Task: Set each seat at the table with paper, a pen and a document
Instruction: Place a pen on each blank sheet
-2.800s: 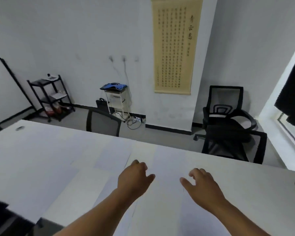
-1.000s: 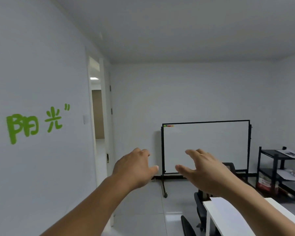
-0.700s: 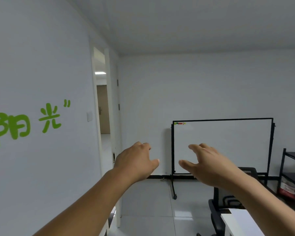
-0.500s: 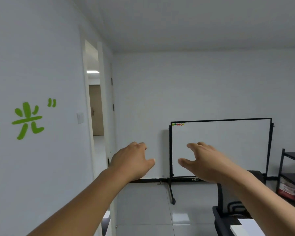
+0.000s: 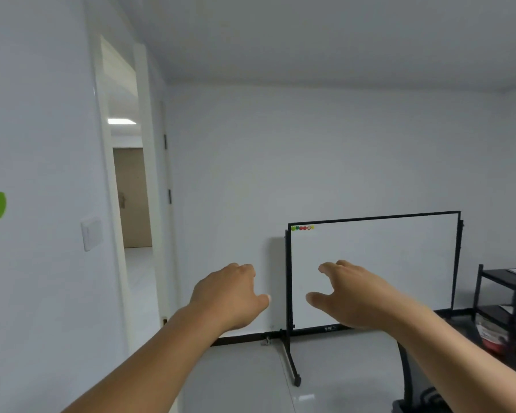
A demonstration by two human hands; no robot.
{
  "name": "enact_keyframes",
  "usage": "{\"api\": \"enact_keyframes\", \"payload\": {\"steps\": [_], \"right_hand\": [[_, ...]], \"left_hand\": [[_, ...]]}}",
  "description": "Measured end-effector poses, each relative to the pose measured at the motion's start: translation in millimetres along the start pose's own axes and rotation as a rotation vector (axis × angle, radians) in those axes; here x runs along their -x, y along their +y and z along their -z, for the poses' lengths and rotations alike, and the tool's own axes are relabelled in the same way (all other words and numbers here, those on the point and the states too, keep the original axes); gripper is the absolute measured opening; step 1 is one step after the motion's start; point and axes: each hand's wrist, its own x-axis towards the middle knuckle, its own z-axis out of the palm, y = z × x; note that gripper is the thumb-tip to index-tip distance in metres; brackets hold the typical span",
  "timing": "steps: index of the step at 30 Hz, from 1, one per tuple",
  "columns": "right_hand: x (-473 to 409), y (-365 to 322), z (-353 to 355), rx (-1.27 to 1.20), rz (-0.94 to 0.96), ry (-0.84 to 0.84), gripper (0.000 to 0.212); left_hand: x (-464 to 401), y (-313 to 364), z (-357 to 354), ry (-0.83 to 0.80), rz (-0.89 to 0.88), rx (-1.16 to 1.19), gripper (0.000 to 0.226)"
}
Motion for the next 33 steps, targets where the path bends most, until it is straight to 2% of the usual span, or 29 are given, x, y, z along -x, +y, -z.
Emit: {"api": "enact_keyframes", "payload": {"steps": [8, 13, 17, 20, 24, 33], "right_hand": [[-110, 41, -18, -0.015, -0.030, 0.039, 0.066], [-202, 88, -31, -0.038, -0.038, 0.082, 0.062], [-281, 127, -32, -0.049, -0.038, 0.080, 0.071], [-333, 159, -31, -0.045, -0.061, 0.099, 0.069], [-390, 198, -30, -0.036, -0.122, 0.093, 0.070], [-528, 284, -62, 0.053, -0.330, 0.082, 0.070]], "left_hand": [[-128, 8, -24, -0.001, -0.042, -0.012, 0.056], [-228, 33, -42, 0.045, -0.055, -0.032, 0.055], [-314, 56, -56, 0.041, -0.060, -0.020, 0.053], [-376, 71, -68, 0.054, -0.089, 0.014, 0.052], [-455, 93, -83, 0.038, -0.142, 0.052, 0.048], [-654, 131, -156, 0.013, -0.329, 0.124, 0.061]]}}
